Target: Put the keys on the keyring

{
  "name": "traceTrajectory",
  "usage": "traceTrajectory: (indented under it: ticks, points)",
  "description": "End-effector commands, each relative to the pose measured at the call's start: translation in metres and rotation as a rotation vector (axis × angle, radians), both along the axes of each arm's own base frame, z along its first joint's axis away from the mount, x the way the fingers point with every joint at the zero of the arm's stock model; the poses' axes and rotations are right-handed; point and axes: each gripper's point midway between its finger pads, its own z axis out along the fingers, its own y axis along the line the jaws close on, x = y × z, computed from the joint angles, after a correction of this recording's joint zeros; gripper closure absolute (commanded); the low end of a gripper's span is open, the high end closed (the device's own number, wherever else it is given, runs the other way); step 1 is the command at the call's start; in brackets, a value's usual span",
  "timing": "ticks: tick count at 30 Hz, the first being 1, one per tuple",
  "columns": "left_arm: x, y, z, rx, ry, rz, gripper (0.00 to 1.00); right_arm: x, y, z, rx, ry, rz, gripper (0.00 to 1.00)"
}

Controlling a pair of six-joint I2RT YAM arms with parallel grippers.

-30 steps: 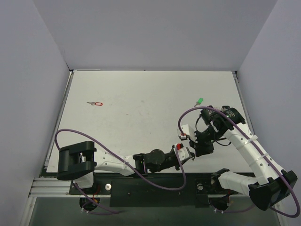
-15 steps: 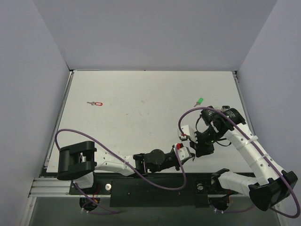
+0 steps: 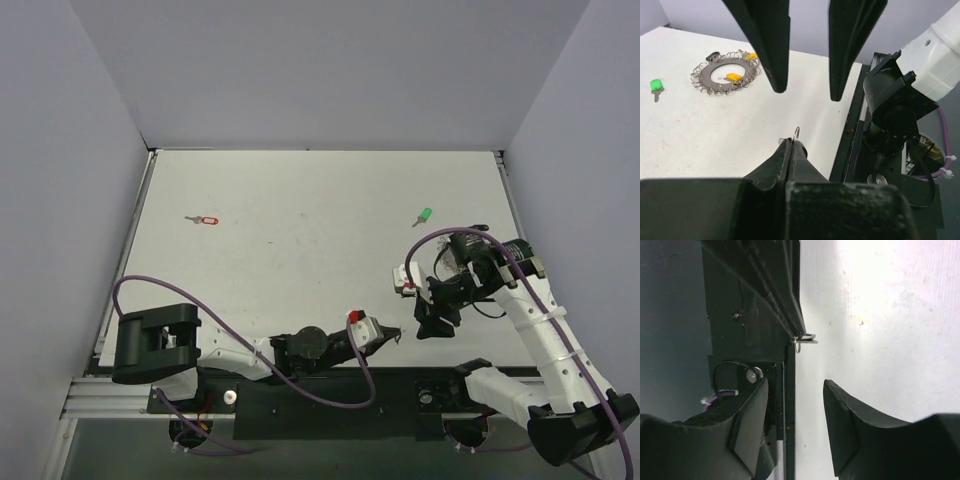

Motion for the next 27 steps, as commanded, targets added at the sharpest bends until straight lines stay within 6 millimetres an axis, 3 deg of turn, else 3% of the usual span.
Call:
traceTrajectory:
  ticks: [1,5,9,13,19,27]
  points:
    - [0.000,0.014,0.059,-0.226,-0.025,0.025,1.00,-0.028,0.006,-0.003,0.138,-0.041,0.183,0.55]
    - [0.000,0.022,0.069,-0.285,-0.030,0.030,1.00,-0.019,0.016,-0.013,0.215,-0.160,0.251,0.50]
    - [-0.003,0.025,0.075,-0.314,-0.036,0.015,1.00,-0.010,0.024,-0.005,0.260,-0.194,0.259,0.50]
    - [-0.005,0.029,0.077,-0.333,-0.042,0.005,1.00,-0.014,0.035,0.006,0.343,-0.192,0.276,0.50]
    - [-0.007,0.035,0.079,-0.365,-0.039,-0.005,1.00,-0.032,0.042,0.018,0.432,-0.149,0.289,0.56]
    - [-0.008,0.034,0.083,-0.395,-0.026,-0.014,1.00,-0.032,0.043,0.019,0.446,-0.144,0.288,0.66]
